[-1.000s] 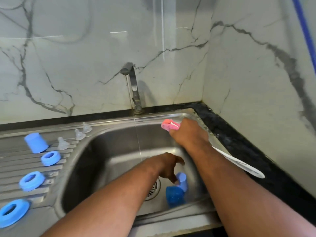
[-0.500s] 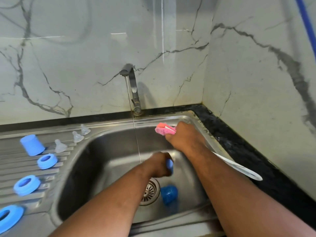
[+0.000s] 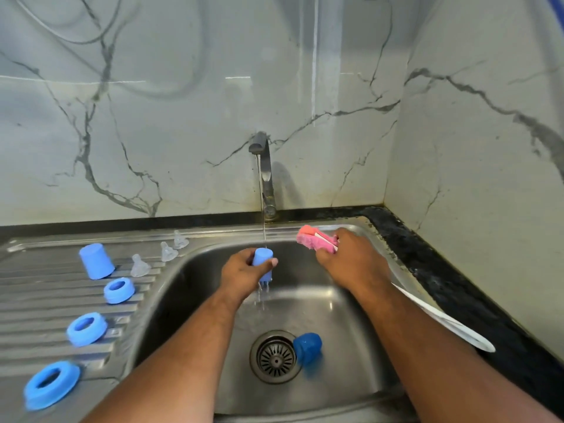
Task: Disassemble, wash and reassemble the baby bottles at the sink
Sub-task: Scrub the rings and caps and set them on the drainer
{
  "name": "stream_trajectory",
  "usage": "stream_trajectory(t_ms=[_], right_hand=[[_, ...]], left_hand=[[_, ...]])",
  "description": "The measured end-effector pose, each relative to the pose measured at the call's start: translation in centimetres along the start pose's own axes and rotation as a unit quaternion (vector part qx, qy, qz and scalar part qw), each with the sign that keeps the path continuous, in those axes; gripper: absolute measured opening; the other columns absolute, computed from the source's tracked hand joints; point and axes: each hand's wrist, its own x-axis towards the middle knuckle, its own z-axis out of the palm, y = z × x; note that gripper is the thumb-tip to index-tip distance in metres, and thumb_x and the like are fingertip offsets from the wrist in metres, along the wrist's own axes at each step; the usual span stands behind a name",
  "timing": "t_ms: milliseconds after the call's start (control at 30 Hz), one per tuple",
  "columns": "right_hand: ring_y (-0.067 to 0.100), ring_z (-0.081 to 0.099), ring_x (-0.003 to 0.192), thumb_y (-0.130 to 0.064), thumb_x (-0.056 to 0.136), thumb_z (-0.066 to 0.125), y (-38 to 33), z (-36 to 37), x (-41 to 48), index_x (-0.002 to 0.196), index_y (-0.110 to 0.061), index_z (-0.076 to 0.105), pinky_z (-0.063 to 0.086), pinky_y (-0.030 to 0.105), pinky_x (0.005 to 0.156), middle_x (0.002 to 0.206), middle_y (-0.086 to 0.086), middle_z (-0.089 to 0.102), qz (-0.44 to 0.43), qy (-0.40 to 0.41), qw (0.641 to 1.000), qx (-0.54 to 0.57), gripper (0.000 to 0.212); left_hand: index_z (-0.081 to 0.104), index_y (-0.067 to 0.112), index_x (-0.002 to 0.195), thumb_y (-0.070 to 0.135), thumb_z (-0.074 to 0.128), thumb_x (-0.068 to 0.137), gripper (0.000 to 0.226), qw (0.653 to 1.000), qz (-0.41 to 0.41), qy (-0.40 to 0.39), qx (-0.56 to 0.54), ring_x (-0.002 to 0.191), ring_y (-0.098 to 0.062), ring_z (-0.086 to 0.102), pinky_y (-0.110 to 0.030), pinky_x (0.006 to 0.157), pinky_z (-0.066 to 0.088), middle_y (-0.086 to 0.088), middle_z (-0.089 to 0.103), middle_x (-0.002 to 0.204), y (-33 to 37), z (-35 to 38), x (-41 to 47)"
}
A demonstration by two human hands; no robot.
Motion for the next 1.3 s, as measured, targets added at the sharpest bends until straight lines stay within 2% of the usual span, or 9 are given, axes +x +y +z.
stream_trajectory(t_ms=[133,300,467,600,700,800,933,1167,1300], right_hand=[[0.019,0.05,0.077,-0.049,0.096,0.049,-1.3,-1.5,-0.8,0.116,-0.027,0.06,0.038,0.031,0.067,0.095,-0.002,0.066,-0.052,0.073,0.996,0.002,0.031],[0.015,0.05,0.075,-0.045,0.097,0.054,-2.9,-2.3,-1.9,0.124,-0.026,0.055,0.032,0.026,0.057,0.095,-0.006,0.056,-0.13,0.091,0.987,0.035,0.033],[0.015,0.064,0.088,-0.043,0.094,0.058,-4.1,-1.7,-3.1,0.13,-0.035,0.049,0.051,0.032,0.07,0.112,-0.01,0.067,-0.199,0.069,0.975,0.07,0.038],[0.006,0.058,0.093,-0.039,0.097,0.056,-4.6,-0.8,-3.9,0.15,-0.052,0.035,0.05,0.028,0.074,0.122,-0.018,0.056,-0.259,0.04,0.961,0.084,0.058],[0.005,0.055,0.089,-0.041,0.1,0.054,-4.4,-0.2,-3.5,0.151,-0.057,0.03,0.045,0.019,0.069,0.115,-0.017,0.049,-0.268,0.029,0.961,0.066,0.058],[0.003,0.053,0.09,-0.048,0.099,0.054,-4.3,0.3,-3.3,0.149,-0.054,0.038,0.039,0.013,0.067,0.107,-0.019,0.05,-0.273,0.019,0.958,0.081,0.052],[0.004,0.057,0.089,-0.053,0.098,0.049,-4.2,1.0,-2.7,0.142,-0.049,0.053,0.05,0.026,0.074,0.1,-0.015,0.057,-0.274,0.036,0.951,0.139,0.045],[0.003,0.057,0.088,-0.046,0.098,0.055,-4.4,1.0,-3.0,0.138,-0.046,0.058,0.045,0.018,0.07,0.097,-0.017,0.057,-0.294,0.024,0.945,0.14,0.04],[0.005,0.056,0.084,-0.045,0.098,0.056,-4.2,1.0,-2.3,0.139,-0.044,0.059,0.049,0.027,0.07,0.095,-0.013,0.059,-0.245,0.056,0.959,0.128,0.041]], left_hand=[[0.067,0.026,0.111,0.056,0.077,0.082,0.043,0.993,-0.016,-0.007,-0.113,0.092,-0.022,0.072,-0.036,0.071,0.061,-0.002,0.072,0.105,2.7,-0.9,-1.4],[0.058,0.021,0.115,0.046,0.079,0.084,0.045,0.992,0.04,-0.047,-0.114,0.078,-0.02,0.072,-0.032,0.063,0.058,-0.005,0.073,0.099,4.7,-3.4,-4.7],[0.059,0.025,0.108,0.047,0.078,0.067,0.05,0.993,0.058,-0.106,-0.001,0.076,-0.011,0.058,-0.042,0.075,0.054,0.0,0.062,0.091,2.1,-6.5,-6.7],[0.055,0.029,0.111,0.055,0.076,0.07,0.053,0.992,0.063,-0.111,0.012,0.079,-0.012,0.062,-0.048,0.083,0.057,-0.003,0.064,0.097,1.1,-7.1,-7.2],[0.061,0.03,0.114,0.053,0.084,0.073,0.052,0.985,0.093,-0.134,-0.055,0.088,-0.018,0.069,-0.051,0.088,0.059,-0.007,0.069,0.103,1.9,-7.0,-6.8],[0.062,0.022,0.126,0.033,0.079,0.088,0.043,0.965,0.114,-0.193,-0.134,0.093,-0.02,0.071,-0.047,0.094,0.059,-0.006,0.07,0.108,3.0,-6.3,-7.1],[0.058,0.018,0.133,0.02,0.069,0.096,0.039,0.951,0.137,-0.221,-0.166,0.092,-0.016,0.067,-0.034,0.09,0.057,-0.004,0.067,0.107,3.1,-5.9,-6.9],[0.055,0.025,0.134,0.038,0.071,0.09,0.048,0.954,0.136,-0.216,-0.157,0.092,-0.02,0.067,-0.047,0.096,0.057,-0.009,0.067,0.113,2.6,-5.6,-6.4],[0.044,0.023,0.135,0.038,0.074,0.086,0.059,0.956,0.121,-0.204,-0.171,0.092,-0.02,0.069,-0.047,0.098,0.056,-0.012,0.065,0.11,2.3,-5.5,-6.2]])
